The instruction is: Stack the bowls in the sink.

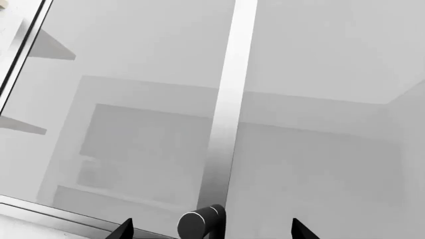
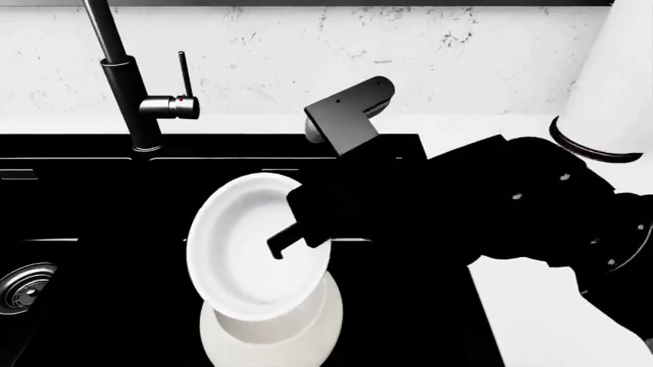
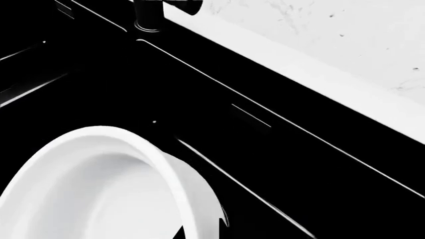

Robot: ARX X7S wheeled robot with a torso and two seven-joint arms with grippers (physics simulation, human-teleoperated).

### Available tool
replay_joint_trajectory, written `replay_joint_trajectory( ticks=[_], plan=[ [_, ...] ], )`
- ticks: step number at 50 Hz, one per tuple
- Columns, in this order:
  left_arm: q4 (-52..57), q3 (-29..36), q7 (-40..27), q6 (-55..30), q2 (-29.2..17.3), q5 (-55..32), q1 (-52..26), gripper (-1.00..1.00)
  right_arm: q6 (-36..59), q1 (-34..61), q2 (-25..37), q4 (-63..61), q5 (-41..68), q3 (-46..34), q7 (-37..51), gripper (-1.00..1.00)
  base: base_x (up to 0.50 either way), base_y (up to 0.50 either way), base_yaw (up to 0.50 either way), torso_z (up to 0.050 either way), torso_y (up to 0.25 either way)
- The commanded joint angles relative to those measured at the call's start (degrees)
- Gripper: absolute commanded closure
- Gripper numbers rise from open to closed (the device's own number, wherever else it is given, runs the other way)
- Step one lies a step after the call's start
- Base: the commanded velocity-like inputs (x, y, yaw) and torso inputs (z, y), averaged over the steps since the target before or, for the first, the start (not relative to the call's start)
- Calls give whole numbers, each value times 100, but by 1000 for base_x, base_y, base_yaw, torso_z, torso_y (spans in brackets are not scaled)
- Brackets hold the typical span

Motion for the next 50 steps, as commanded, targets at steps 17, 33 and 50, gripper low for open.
replay_joint_trajectory(
  ticks=[17,33,50],
  plan=[
    [1,27,-5,-21,32,15,-10,-100,-163,-308,-204,309,-660,-98,-373,100,0,0,0,0,1],
    [-16,6,4,-31,30,18,7,-100,-127,-385,-295,396,-767,-216,-528,100,0,0,0,1,1],
    [10,-108,58,-26,66,84,171,-100,-185,-531,-370,500,-1005,-355,-582,100,0,0,0,1,1]
  ],
)
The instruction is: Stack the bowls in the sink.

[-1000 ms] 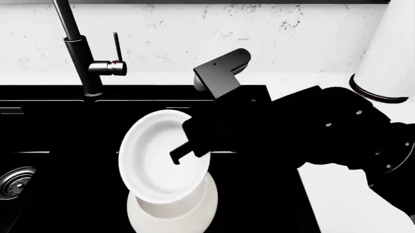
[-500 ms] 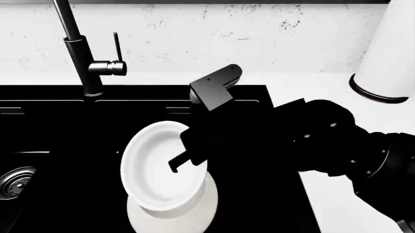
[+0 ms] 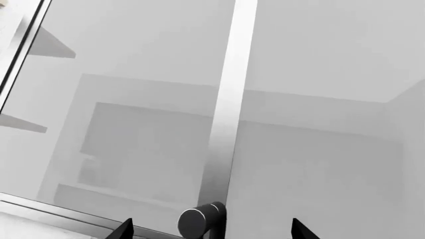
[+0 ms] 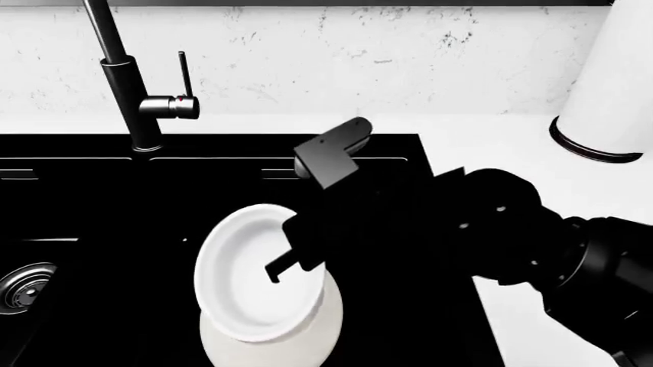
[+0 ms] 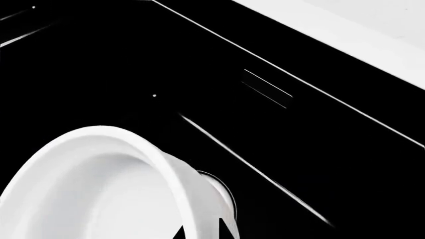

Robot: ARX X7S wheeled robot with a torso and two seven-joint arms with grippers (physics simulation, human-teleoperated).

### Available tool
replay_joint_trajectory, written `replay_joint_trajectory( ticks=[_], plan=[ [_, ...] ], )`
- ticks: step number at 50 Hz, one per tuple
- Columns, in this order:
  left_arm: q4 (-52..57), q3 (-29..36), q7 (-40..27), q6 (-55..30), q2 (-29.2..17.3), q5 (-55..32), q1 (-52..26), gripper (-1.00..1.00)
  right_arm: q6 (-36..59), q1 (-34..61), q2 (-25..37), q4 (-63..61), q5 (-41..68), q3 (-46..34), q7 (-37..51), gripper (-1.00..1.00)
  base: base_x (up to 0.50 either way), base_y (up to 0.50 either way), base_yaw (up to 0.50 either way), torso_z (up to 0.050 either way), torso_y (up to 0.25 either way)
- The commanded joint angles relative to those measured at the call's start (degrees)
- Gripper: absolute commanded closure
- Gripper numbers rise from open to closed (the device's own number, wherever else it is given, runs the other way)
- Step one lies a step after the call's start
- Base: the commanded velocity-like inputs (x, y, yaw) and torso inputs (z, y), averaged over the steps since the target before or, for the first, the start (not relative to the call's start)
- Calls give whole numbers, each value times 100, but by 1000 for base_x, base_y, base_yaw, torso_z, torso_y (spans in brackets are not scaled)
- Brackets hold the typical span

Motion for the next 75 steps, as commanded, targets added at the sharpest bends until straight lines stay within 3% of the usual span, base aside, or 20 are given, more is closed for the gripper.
replay_joint_trajectory(
  ticks=[1,5,6,22,35,55,69,75],
  plan=[
    [4,-77,37,1,15,37,101,-100,-27,-8,-60,33,-280,39,-74,100,0,0,0,0,10],
    [14,-64,37,-3,35,58,110,-100,-12,3,-70,80,-339,5,-98,100,0,0,0,0,0],
    [17,-71,39,-2,39,66,121,-100,-12,14,-69,90,-373,-11,-20,-100,0,0,0,0,0],
    [3,-30,9,-14,16,13,32,-100,119,196,-40,-76,-238,24,17,-100,0,0,0,0,0],
    [11,-56,-2,-14,1,-21,31,-100,68,1006,372,-950,683,783,566,-100,0,0,0,0,0],
    [9,41,-51,-37,-20,-78,-128,-100,-162,1508,843,-1932,1360,1425,1038,-100,0,0,0,0,0],
    [38,6,-52,-37,-21,-85,-113,-100,-489,1557,1385,-2683,1462,1934,1253,-100,0,0,0,0,0],
    [53,-39,-45,-38,-9,-72,-35,-100,-751,1476,1632,-3383,1018,2374,1104,-100,0,0,0,0,0]
  ],
)
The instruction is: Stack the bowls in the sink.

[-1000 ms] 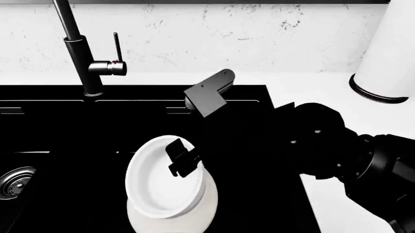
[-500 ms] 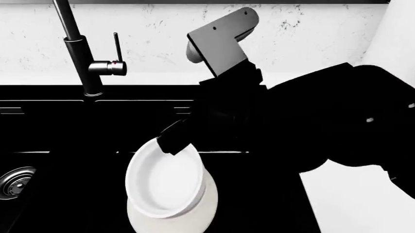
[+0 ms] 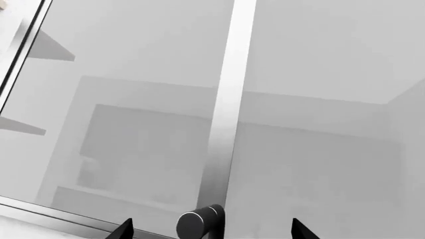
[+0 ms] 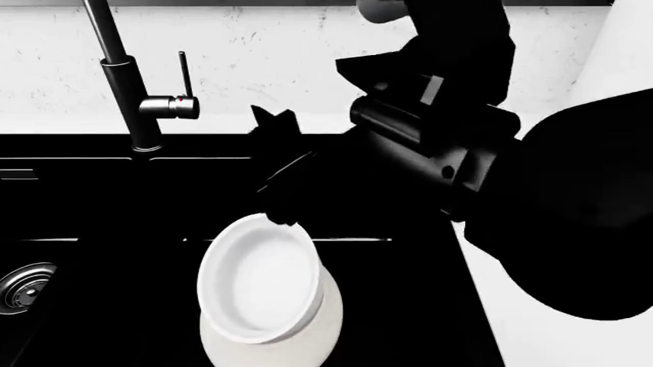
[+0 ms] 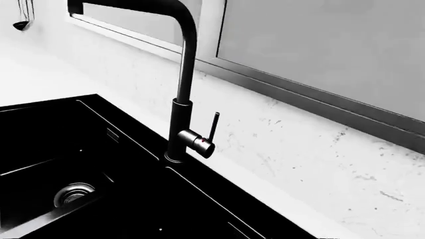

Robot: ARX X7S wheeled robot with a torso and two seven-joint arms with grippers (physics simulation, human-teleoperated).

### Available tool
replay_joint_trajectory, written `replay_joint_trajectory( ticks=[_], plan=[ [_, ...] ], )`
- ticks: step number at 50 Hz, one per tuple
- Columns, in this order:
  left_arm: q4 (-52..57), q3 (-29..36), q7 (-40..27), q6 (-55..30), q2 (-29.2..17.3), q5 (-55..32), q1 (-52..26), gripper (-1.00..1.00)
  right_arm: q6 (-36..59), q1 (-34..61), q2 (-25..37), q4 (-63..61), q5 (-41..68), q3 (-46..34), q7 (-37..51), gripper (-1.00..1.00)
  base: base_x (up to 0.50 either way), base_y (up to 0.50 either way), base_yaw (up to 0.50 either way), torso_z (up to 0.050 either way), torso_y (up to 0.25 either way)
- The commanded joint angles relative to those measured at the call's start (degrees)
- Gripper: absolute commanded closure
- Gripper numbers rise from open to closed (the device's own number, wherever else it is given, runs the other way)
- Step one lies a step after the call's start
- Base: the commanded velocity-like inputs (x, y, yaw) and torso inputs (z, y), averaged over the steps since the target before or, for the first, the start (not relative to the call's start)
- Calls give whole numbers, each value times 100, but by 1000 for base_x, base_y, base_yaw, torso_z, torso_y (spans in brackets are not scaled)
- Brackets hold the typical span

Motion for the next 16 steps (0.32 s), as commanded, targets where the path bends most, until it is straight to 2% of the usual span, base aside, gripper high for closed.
replay_joint_trajectory(
  ticks=[1,16],
  plan=[
    [21,-52,17,-3,21,30,88,-100,-298,-5,402,-929,-374,566,-56,-100,0,0,0,0,0],
    [-20,-52,43,-11,21,38,63,-100,-610,-289,794,-1544,-800,958,-11,-100,0,0,0,0,0]
  ],
)
